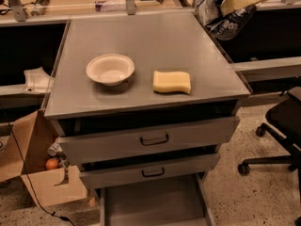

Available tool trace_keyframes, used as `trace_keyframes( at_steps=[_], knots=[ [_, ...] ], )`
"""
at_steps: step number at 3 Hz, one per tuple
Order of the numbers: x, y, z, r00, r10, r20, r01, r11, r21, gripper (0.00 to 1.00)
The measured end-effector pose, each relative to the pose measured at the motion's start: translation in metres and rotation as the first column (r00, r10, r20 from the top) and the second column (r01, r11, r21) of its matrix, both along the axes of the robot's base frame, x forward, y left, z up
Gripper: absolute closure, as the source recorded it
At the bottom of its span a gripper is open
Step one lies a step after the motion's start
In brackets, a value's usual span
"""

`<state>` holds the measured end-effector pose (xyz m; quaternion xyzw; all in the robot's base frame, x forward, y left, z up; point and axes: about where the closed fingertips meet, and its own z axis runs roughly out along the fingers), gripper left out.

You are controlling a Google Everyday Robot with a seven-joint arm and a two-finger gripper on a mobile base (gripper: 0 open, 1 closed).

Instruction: Place blue chip bag into bottom drawer

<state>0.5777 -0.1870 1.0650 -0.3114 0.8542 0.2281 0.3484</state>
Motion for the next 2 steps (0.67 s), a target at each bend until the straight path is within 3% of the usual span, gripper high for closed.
trace_keyframes(
  at_steps=[1, 2],
  knots=[
    [-0.016, 0.000, -0.006, 0.9998, 0.006, -0.019, -0.005, 1.000, 0.016, 1.00],
    [-0.074, -0.003, -0.023, 0.9961, -0.022, -0.086, 0.026, 0.999, 0.045, 1.00]
  ],
)
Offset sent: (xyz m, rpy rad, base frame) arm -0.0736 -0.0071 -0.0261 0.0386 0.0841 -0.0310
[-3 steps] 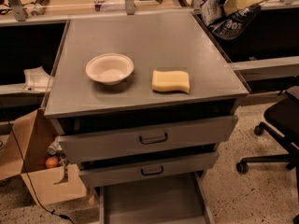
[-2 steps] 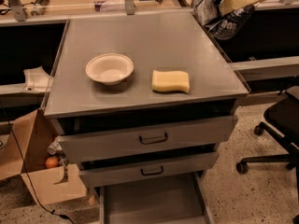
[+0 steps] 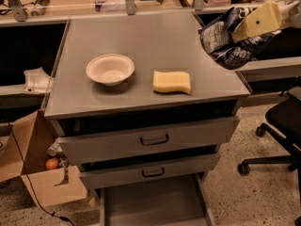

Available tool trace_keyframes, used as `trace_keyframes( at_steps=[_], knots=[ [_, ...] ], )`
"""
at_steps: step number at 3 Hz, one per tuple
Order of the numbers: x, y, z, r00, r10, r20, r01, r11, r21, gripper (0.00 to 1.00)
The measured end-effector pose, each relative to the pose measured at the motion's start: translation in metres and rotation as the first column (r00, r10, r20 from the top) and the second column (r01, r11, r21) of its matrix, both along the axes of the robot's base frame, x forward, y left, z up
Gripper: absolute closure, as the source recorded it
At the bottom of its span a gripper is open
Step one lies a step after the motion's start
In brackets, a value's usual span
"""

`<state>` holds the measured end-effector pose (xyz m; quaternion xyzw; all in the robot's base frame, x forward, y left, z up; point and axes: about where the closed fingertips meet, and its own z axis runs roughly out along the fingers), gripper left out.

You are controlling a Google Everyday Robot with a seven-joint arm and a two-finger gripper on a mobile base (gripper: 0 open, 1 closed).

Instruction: Place blue chip bag into bottom drawer

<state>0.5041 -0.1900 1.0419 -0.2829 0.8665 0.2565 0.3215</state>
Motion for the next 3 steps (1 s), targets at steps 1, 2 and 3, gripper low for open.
trace_keyframes(
  at_steps=[1, 2, 3],
  knots=[
    [0.001, 0.000, -0.001, 1.0000, 0.000, -0.001, 0.000, 1.000, -0.002, 1.00],
    [-0.021, -0.006, -0.029, 0.9980, -0.028, -0.057, 0.029, 1.000, 0.013, 1.00],
    [-0.041, -0.009, -0.050, 0.9935, -0.048, -0.103, 0.051, 0.998, 0.023, 1.00]
  ],
)
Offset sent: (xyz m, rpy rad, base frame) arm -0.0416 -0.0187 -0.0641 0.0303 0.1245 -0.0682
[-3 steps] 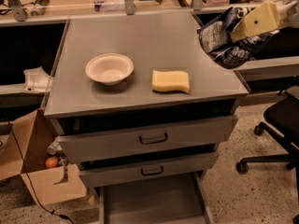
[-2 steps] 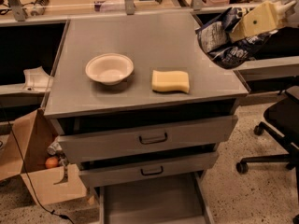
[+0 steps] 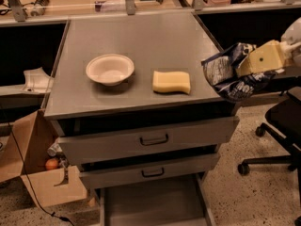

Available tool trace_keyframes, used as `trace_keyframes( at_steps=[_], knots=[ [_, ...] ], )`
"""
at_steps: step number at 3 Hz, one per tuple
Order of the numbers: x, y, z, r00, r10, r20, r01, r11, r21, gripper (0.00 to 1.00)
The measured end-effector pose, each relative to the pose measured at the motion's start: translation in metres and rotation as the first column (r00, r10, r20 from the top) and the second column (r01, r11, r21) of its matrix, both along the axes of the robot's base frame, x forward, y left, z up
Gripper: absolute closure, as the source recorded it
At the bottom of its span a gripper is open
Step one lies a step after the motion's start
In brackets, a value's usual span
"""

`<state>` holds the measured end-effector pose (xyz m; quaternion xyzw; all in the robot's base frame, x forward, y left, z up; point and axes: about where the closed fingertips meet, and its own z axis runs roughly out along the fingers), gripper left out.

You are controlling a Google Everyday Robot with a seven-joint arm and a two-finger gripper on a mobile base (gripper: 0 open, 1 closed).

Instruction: Place blue chip bag into bottom drawer

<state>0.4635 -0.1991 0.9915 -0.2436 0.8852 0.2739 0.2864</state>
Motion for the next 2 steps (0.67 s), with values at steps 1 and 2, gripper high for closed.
trace_keyframes(
  at_steps=[1, 2],
  knots=[
    [-0.0236, 0.0084, -0.0222, 0.9978, 0.019, -0.064, -0.017, 1.000, 0.018, 1.00],
    [-0.0245, 0.0090, -0.0250, 0.9973, 0.019, -0.071, -0.018, 1.000, 0.017, 1.00]
  ],
)
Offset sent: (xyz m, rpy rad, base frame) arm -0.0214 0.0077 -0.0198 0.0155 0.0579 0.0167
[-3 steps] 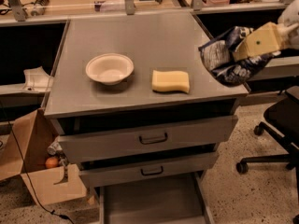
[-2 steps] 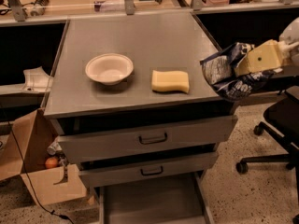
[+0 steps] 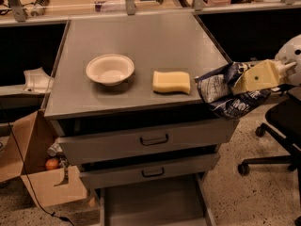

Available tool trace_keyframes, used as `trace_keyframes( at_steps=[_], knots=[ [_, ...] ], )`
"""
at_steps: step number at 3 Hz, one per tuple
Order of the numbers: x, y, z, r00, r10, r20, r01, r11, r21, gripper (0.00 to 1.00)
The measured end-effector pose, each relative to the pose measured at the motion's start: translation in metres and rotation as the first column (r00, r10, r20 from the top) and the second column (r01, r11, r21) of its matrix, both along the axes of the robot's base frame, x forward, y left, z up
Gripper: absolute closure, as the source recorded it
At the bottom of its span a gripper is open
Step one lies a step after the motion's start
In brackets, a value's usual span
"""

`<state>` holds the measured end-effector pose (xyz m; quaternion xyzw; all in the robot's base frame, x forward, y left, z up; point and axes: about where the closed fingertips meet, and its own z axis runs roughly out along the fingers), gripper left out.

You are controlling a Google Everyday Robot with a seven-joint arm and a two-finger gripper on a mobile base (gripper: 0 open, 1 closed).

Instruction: Place blue chip bag into bottom drawer

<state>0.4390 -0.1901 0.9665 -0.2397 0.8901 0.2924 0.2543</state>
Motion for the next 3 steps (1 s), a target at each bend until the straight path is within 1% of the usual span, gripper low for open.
trace_keyframes(
  at_steps=[1, 2, 3],
  knots=[
    [-0.010, 0.006, -0.013, 0.9996, 0.001, -0.028, -0.001, 1.000, 0.006, 1.00],
    [-0.036, 0.026, -0.050, 0.9949, -0.015, -0.100, 0.019, 0.999, 0.045, 1.00],
    [-0.049, 0.041, -0.078, 0.9888, -0.021, -0.148, 0.032, 0.997, 0.069, 1.00]
  ],
)
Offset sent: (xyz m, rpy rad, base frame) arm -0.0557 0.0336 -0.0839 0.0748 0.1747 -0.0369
